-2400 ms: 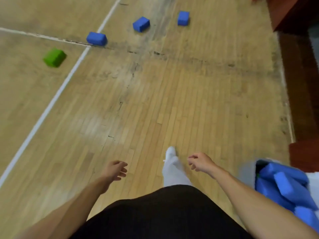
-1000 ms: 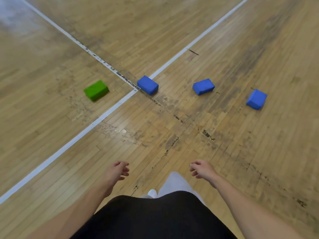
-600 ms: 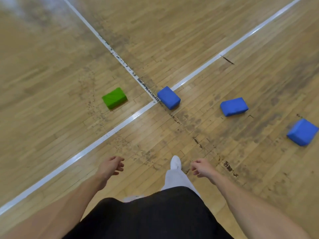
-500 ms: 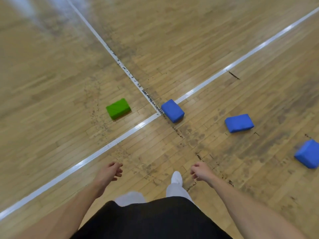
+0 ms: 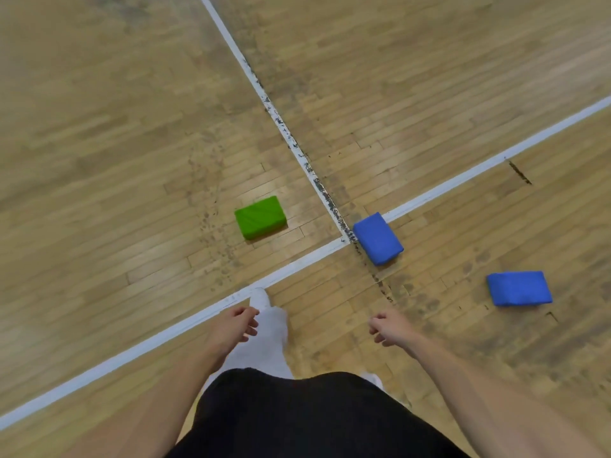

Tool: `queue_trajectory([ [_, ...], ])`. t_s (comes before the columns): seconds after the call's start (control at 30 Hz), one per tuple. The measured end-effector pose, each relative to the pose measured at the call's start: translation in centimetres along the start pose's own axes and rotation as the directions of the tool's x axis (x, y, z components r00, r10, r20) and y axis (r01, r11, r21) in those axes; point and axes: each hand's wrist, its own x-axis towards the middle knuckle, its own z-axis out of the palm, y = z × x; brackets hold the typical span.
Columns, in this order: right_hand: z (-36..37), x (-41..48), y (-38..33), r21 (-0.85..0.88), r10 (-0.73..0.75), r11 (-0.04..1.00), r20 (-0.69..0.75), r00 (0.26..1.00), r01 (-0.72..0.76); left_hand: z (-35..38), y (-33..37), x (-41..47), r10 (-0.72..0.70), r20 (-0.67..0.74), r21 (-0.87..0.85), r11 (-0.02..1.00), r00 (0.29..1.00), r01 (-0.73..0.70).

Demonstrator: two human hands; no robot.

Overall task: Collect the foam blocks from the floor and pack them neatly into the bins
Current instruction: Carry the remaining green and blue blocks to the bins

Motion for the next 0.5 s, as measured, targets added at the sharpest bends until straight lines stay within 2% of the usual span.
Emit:
queue_trajectory([
  [0.1, 1.1, 3.1, -6.0, 0.015, 0.035, 0.999, 0.017, 0.999, -0.035, -4.4, 3.2, 5.3, -0.007, 0.057, 0.119, 0.993, 0.998, 0.000],
  [0.27, 0.6, 8.9, -16.2, 0.067, -0.092, 0.994, -0.002, 0.996, 0.092, -8.7, 9.1, 14.7, -0.003, 0.099, 0.264, 0.964, 0.995, -0.023],
  [0.37, 0.2, 14.1, -19.7, 0.063, -0.163, 0.985, 0.010, 0.987, 0.162, -7.7, 11.0, 21.1, 0.041, 0.057, 0.254, 0.966, 0.997, -0.055],
  [0.5, 1.3, 24.8, -20.9, 0.044, -0.235, 0.971, 0.024, 0.972, 0.234, -2.1, 9.8, 32.2, 0.037, 0.012, 0.192, 0.981, 0.999, -0.039],
])
